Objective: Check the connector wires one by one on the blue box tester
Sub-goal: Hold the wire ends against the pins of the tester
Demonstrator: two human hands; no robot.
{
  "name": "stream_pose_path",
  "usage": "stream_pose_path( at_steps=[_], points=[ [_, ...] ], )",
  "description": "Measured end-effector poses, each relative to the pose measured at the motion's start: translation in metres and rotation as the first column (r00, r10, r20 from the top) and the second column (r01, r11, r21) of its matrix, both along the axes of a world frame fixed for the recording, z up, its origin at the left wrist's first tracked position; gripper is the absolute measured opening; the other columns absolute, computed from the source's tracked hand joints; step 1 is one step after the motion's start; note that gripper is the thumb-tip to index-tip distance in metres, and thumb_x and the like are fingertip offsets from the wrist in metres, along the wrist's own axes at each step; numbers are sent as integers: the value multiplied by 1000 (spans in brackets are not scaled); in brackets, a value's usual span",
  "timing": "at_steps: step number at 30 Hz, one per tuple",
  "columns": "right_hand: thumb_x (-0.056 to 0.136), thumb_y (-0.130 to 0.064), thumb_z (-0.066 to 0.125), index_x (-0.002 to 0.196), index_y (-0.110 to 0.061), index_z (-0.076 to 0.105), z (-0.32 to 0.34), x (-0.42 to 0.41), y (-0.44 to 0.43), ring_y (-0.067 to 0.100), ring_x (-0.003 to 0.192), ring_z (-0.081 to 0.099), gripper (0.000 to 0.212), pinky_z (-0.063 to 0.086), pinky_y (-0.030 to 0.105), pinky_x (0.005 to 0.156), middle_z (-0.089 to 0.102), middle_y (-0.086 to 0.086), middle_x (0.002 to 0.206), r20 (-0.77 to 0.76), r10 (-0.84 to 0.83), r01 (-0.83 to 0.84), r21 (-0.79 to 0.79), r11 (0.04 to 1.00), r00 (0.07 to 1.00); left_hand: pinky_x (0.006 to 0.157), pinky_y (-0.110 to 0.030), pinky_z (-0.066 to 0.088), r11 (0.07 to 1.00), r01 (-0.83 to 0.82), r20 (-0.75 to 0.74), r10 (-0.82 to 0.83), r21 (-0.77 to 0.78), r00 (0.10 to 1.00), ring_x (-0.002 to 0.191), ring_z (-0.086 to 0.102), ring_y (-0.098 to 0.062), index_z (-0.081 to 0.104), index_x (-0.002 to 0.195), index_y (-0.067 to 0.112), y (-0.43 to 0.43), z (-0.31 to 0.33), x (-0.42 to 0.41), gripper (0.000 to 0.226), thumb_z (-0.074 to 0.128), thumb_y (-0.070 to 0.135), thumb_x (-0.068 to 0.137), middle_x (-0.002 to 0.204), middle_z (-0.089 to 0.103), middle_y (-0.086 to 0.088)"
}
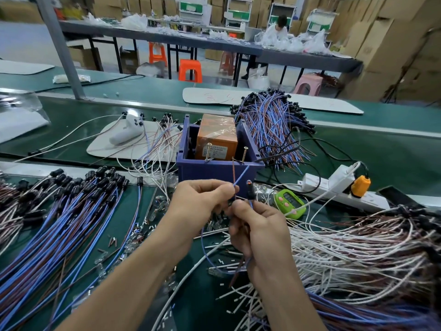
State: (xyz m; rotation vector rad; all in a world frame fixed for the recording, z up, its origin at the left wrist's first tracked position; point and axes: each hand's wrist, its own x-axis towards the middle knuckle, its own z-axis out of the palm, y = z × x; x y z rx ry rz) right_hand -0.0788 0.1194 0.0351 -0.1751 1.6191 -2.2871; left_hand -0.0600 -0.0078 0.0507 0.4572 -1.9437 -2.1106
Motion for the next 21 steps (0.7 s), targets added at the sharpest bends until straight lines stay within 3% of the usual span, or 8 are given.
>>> stream_pose_path(
  at_steps=[3, 8, 12, 14, 17, 19, 21],
  points=[
    [101, -10, 57, 65, -11, 74, 7, 4, 2, 13, 27, 33, 40, 27, 19, 32, 58, 13, 52, -38, 54, -52, 30, 998, 998, 58, -22, 50, 998, 18, -2, -18, 56, 1000, 55, 58, -13, 83, 76, 15, -2, 9, 4, 13, 77, 13, 87, 61, 67, -2],
    [107, -25, 49, 73, -10, 77, 25, 14, 26, 25, 56, 69, 47, 53, 26, 51, 73, 19, 73, -73, -30, 33, 53, 998, 997, 70, -34, 42, 970, -243, 13, 242, 23, 970, 64, 51, -18, 75, 56, 18, -9, 26, 10, 29, 76, 20, 86, 58, 63, 2],
    [108, -29, 46, 72, -9, 74, 41, 17, 86, 24, 59, 71, 50, 54, 27, 55, 74, 16, 69, -235, -158, 220, 265, 939, 959, 47, -20, 38, 946, -296, 1, 298, -136, 954, 44, 43, -9, 76, 56, 29, -11, 30, 28, 32, 75, 22, 87, 45, 55, 9],
    [108, -26, 46, 69, -9, 71, 49, 19, 124, 23, 49, 65, 50, 52, 33, 53, 70, 15, 60, -285, -219, 319, 377, 869, 933, 44, -21, 33, 925, -226, 15, 242, -304, 970, 36, 37, -6, 77, 64, 34, -5, 27, 37, 24, 76, 25, 86, 43, 53, 8],
    [108, -24, 47, 66, -7, 67, 58, 22, 182, 18, 36, 53, 49, 42, 25, 36, 63, 12, 50, -280, -314, 416, 474, 776, 907, 43, -25, 43, 853, -13, 97, 74, -522, 993, 39, 46, -10, 76, 66, 44, 9, 26, 47, 20, 81, 32, 81, 46, 62, 4],
    [108, -23, 47, 66, -6, 64, 60, 26, 215, 16, 33, 47, 48, 36, 23, 32, 58, 11, 46, -287, -321, 430, 565, 704, 903, 44, -24, 48, 758, 182, 225, -48, -626, 973, 43, 56, -12, 75, 60, 47, 26, 27, 52, 21, 83, 38, 77, 50, 68, 3],
    [106, -20, 47, 62, -8, 63, 58, 30, 240, 15, 32, 42, 49, 34, 23, 34, 53, 9, 43, -316, -298, 435, 657, 616, 901, 39, -20, 42, 627, 338, 330, -134, -701, 934, 38, 52, -5, 76, 58, 44, 52, 26, 54, 20, 83, 45, 77, 49, 67, 8]
  ],
)
